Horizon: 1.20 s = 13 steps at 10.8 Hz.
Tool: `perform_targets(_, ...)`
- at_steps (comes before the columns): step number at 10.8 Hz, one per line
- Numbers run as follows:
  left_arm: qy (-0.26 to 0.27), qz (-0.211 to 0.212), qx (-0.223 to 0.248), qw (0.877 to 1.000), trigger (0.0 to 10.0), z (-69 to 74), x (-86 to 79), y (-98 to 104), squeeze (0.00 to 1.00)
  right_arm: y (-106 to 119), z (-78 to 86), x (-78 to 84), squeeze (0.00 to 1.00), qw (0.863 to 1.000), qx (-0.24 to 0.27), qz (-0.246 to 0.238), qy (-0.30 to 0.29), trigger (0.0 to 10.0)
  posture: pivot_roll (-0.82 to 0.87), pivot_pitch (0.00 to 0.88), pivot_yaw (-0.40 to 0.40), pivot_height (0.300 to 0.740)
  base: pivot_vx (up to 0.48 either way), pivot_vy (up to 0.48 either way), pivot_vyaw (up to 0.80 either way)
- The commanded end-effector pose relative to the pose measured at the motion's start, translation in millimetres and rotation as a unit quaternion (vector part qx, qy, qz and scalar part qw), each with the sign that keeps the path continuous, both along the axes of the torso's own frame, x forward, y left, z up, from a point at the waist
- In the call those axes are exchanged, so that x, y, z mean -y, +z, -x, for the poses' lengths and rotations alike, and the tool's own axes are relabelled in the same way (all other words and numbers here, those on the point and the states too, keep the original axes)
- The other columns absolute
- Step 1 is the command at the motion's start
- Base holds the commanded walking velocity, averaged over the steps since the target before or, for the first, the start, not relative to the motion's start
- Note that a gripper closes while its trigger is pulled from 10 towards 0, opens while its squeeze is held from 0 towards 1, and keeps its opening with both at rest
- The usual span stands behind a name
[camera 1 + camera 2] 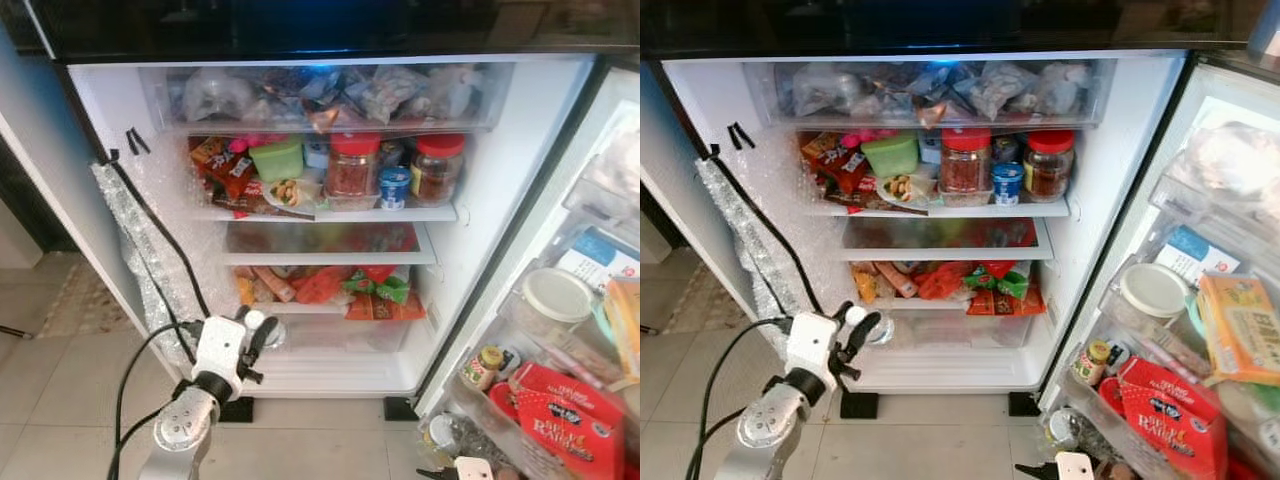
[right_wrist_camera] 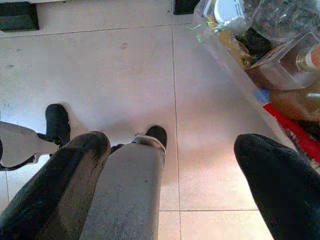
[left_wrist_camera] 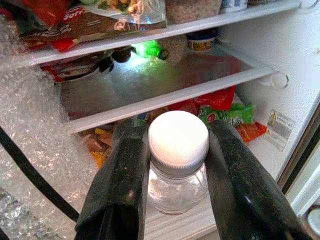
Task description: Restocking fridge
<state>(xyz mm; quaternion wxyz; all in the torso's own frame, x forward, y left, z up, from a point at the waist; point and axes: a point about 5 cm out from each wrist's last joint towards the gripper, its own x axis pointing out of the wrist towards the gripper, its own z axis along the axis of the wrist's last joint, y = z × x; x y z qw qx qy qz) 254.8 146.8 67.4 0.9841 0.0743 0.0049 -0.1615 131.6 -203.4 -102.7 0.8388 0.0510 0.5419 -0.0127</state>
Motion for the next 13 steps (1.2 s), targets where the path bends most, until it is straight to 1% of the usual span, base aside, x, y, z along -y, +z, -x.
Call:
perform_targets(1, -0.002, -0.009, 0.007, 1.0, 10.0, -0.2, 0.6, 3.8, 0.0, -0.3, 1.4, 0.5, 0.0, 1.0, -0.001, -0.001, -0.004, 10.0, 0.07, 0.0, 0.002, 0.74, 0.0, 0.0, 0.0)
perform_targets(4, -0.003, -0.017, -0.002, 1.0, 10.0, 1.4, 2.1, 4.5, 0.0, -0.7, 2.6, 0.5, 0.0, 1.0, -0.002, -0.002, -0.002, 10.0, 0.06, 0.0, 0.004, 0.74, 0.0, 0.0, 0.0)
perform_targets(7, 0.011, -0.016, 0.003, 1.0, 10.0, -2.1, -0.5, 8.6, 0.0, -1.0, 3.8, 0.9, 0.0, 1.0, -0.004, -0.001, -0.002, 10.0, 0.07, 0.0, 0.001, 0.74, 0.0, 0.0, 0.0)
perform_targets(13, 0.017, -0.023, 0.006, 1.0, 10.0, -6.0, -3.7, 9.9, 0.0, -0.8, 2.8, -0.2, 0.0, 1.0, 0.0, -0.005, -0.007, 10.0, 0.07, 0.0, 0.008, 0.74, 0.264, 0.0, 0.0)
